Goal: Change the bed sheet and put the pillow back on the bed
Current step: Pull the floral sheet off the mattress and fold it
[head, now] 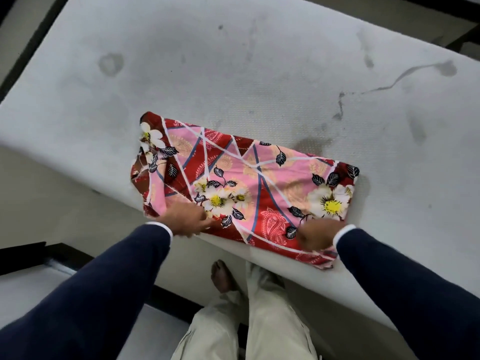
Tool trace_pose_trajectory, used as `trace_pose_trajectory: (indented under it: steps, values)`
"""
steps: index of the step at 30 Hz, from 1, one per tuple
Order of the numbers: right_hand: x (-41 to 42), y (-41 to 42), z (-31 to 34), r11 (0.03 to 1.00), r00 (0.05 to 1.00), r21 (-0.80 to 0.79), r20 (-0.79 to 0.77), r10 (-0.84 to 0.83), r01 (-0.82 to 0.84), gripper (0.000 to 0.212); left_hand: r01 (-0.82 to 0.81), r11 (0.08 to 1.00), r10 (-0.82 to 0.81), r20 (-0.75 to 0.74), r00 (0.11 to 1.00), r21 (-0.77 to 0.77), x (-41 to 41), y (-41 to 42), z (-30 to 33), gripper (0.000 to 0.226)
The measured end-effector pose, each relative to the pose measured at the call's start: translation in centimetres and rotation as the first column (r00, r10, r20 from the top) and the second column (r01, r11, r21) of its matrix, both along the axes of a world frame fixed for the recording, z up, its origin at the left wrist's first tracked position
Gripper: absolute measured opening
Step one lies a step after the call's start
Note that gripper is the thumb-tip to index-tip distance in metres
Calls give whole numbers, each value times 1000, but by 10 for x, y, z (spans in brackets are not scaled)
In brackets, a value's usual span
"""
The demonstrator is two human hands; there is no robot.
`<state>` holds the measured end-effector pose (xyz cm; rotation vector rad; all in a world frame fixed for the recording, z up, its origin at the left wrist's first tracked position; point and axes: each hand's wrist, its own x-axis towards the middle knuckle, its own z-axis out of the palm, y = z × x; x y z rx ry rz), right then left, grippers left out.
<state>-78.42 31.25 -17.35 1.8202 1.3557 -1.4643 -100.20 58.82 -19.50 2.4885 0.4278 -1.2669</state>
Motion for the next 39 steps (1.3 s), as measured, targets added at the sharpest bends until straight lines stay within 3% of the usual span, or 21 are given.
trace_pose_trajectory:
  steps: [1, 2, 3, 4, 6, 8, 10, 12, 14, 16, 18, 20, 22, 26, 30, 33, 35, 39]
  values:
    - [11, 23, -1, 994, 994, 51, -56, -99, 102, 20, -228, 968, 220, -81, 972, -106, -1, -16, -1, 66]
    - [23, 48, -4, 967, 981, 167, -78, -180, 191, 18, -457, 867, 428, -175, 887, -200, -2, -34, -4, 70]
    - [34, 73, -7, 912, 966, 318, -69, -249, 258, 18, -660, 707, 608, -256, 751, -254, -3, -50, -8, 72]
    - [46, 97, -15, 838, 949, 456, -51, -312, 300, 22, -818, 507, 761, -303, 573, -273, -5, -67, -14, 70]
    - [66, 144, -29, 712, 911, 620, -12, -412, 330, 38, -962, 88, 948, -274, 161, -259, -9, -99, -28, 61]
    - [79, 181, -42, 693, 877, 619, 13, -480, 370, 52, -924, -288, 945, -230, -232, -251, -13, -129, -39, 49]
    - [87, 208, -57, 753, 871, 503, 2, -492, 424, 67, -777, -558, 829, -244, -504, -291, -14, -148, -43, 38]
    - [88, 219, -70, 824, 904, 422, 24, -427, 378, 74, -652, -688, 725, -249, -643, -320, -13, -158, -43, 35]
    - [90, 221, -77, 826, 906, 415, 6, -423, 382, 70, -571, -741, 663, -249, -706, -354, -11, -161, -44, 48]
    - [93, 221, -78, 816, 887, 371, -50, -460, 444, 62, -510, -766, 630, -300, -716, -392, -3, -160, -42, 77]
    - [97, 218, -76, 833, 884, 307, -77, -460, 460, 52, -526, -749, 659, -373, -653, -403, 15, -158, -33, 90]
    - [100, 213, -73, 858, 896, 261, -99, -432, 442, 42, -513, -737, 672, -398, -624, -440, 36, -158, -25, 63]
    - [100, 209, -60, 858, 888, 228, -145, -437, 460, 29, -503, -730, 672, -353, -651, -463, 50, -155, -17, 34]
    - [102, 198, -7, 722, 731, 207, -399, -554, 660, 17, -422, -704, 659, -302, -689, -572, 42, -145, 11, 27]
    - [98, 179, 71, 452, 533, 305, -633, -562, 838, 10, -420, -506, 771, -177, -611, -753, 13, -124, 66, 34]
    - [97, 166, 127, 176, 465, 448, -694, -549, 877, 30, -376, -411, 758, -82, -647, -831, 9, -89, 126, 29]
    - [97, 155, 168, 64, 442, 484, -729, -522, 873, 32, -359, -294, 739, 28, -673, -886, 12, -66, 172, 39]
    - [97, 135, 230, -45, 480, 526, -804, -351, 849, 23, -331, 113, 697, 313, -646, -937, 15, -31, 252, 63]
